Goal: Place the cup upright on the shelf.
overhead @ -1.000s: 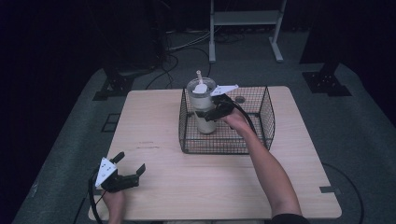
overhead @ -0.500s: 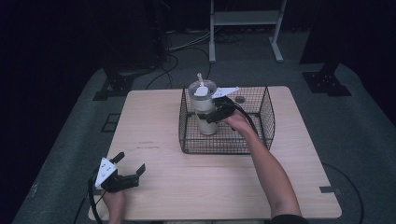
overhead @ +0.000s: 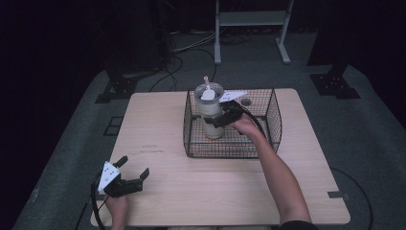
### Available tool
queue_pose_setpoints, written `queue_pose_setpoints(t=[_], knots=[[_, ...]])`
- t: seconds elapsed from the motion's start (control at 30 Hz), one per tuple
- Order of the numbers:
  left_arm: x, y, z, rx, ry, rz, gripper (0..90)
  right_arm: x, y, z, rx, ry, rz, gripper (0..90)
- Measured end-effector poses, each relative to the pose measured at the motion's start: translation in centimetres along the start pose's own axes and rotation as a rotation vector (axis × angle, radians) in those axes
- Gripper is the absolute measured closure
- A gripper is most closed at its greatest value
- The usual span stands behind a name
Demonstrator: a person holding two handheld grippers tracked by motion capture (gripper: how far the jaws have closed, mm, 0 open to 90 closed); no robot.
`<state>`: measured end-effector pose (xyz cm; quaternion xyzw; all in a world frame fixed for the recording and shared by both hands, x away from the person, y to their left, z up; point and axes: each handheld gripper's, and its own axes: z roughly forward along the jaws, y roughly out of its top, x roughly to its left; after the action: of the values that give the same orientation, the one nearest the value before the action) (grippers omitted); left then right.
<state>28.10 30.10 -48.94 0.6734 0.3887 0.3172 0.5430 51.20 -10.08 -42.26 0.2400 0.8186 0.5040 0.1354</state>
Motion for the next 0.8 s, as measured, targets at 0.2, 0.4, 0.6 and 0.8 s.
queue_pose_setpoints(t=[0.2, 0.4, 0.6, 0.8], knots=[[0.0, 0.0, 0.1, 0.005, 0.004, 0.004, 0.0, -0.3, -0.2, -0.4, 0.005, -0.010, -0.001, 9.0], [-0.1, 0.0, 0.1, 0.006, 0.004, 0.008, 0.0, -0.3, -0.5, -0.7, -0.003, -0.013, -0.012, 8.9], [-0.1, 0.0, 0.0, -0.001, -0.001, 0.007, 0.0, -0.4, -0.5, -0.9, 0.006, -0.007, -0.013, 8.9], [-0.1, 0.0, 0.0, 0.000, -0.001, 0.006, 0.0, -0.6, -0.6, -1.3, 0.029, -0.003, -0.020, 8.5]])
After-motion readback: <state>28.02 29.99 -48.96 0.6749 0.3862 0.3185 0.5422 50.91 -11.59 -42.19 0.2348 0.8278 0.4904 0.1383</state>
